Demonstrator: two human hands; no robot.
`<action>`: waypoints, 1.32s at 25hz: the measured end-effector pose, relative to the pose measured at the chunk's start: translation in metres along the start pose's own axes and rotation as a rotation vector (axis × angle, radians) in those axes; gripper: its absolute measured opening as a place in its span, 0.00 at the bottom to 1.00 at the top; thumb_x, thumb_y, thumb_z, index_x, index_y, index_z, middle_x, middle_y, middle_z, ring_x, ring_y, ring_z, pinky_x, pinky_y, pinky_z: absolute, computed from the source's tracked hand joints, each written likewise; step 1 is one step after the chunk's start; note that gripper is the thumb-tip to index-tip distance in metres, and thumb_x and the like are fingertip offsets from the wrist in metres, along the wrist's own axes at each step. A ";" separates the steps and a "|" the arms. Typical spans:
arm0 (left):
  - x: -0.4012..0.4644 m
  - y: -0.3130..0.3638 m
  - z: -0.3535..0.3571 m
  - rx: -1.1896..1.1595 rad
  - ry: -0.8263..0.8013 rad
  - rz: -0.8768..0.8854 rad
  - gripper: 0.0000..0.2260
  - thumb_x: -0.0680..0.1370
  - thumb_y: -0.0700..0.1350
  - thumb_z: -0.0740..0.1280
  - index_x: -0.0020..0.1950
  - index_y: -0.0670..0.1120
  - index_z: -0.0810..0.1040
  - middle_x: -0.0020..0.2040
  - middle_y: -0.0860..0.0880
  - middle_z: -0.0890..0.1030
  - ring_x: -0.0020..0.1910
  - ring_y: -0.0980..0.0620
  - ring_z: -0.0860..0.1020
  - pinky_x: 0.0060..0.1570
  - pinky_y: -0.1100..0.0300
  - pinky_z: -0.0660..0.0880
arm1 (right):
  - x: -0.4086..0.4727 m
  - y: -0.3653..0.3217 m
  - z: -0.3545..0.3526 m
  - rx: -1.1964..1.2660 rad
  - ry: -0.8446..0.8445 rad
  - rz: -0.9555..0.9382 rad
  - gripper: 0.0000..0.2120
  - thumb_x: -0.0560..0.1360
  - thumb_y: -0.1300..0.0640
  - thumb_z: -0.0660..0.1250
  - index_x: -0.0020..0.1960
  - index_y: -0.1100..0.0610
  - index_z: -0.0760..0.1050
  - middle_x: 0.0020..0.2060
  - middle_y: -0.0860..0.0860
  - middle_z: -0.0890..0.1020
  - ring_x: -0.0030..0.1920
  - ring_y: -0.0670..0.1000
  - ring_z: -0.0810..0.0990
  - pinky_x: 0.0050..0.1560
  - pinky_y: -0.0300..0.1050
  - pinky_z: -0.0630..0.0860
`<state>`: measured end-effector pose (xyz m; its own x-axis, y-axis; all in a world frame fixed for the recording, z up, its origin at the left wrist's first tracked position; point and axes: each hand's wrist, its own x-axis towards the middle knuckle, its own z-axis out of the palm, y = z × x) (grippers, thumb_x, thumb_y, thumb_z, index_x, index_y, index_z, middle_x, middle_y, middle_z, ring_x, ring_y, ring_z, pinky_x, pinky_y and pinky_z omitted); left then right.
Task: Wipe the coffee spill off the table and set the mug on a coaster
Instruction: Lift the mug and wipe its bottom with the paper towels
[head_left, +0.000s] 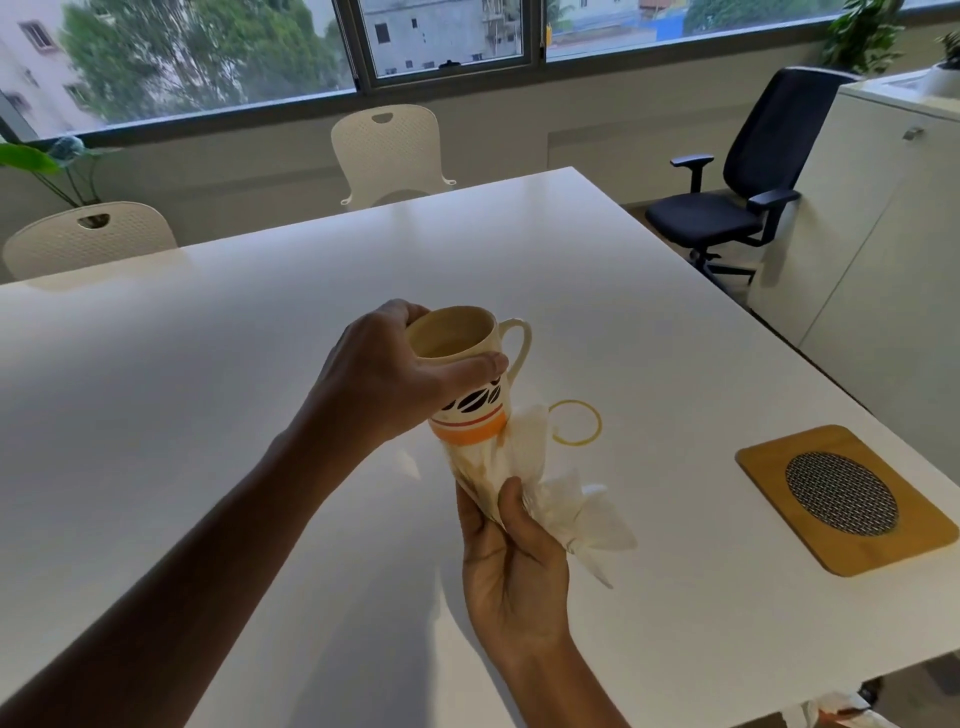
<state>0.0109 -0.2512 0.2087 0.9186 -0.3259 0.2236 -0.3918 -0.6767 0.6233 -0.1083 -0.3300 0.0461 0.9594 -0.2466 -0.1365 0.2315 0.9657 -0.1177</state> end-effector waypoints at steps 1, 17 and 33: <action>-0.001 0.000 -0.005 -0.005 -0.005 -0.007 0.41 0.62 0.74 0.72 0.66 0.50 0.78 0.56 0.53 0.83 0.51 0.48 0.85 0.47 0.54 0.86 | -0.001 -0.001 -0.002 -0.035 -0.016 -0.013 0.21 0.86 0.66 0.62 0.79 0.63 0.72 0.74 0.66 0.78 0.74 0.65 0.79 0.65 0.56 0.83; -0.015 0.003 -0.034 -0.004 -0.012 0.089 0.46 0.60 0.81 0.69 0.66 0.49 0.77 0.54 0.55 0.82 0.48 0.52 0.85 0.39 0.65 0.82 | 0.018 0.040 0.038 -0.016 0.066 -0.111 0.20 0.87 0.66 0.61 0.78 0.58 0.74 0.71 0.60 0.82 0.72 0.61 0.81 0.73 0.58 0.76; -0.018 -0.017 -0.056 0.040 -0.098 0.063 0.40 0.63 0.71 0.77 0.67 0.49 0.76 0.55 0.53 0.82 0.50 0.49 0.84 0.43 0.58 0.85 | -0.011 -0.023 0.047 -0.056 -0.028 0.225 0.48 0.65 0.77 0.81 0.81 0.64 0.67 0.74 0.70 0.76 0.77 0.73 0.72 0.64 0.71 0.80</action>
<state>0.0041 -0.1971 0.2359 0.8835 -0.4301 0.1857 -0.4520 -0.6784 0.5791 -0.1164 -0.3460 0.0967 0.9901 -0.0223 -0.1387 0.0025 0.9899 -0.1416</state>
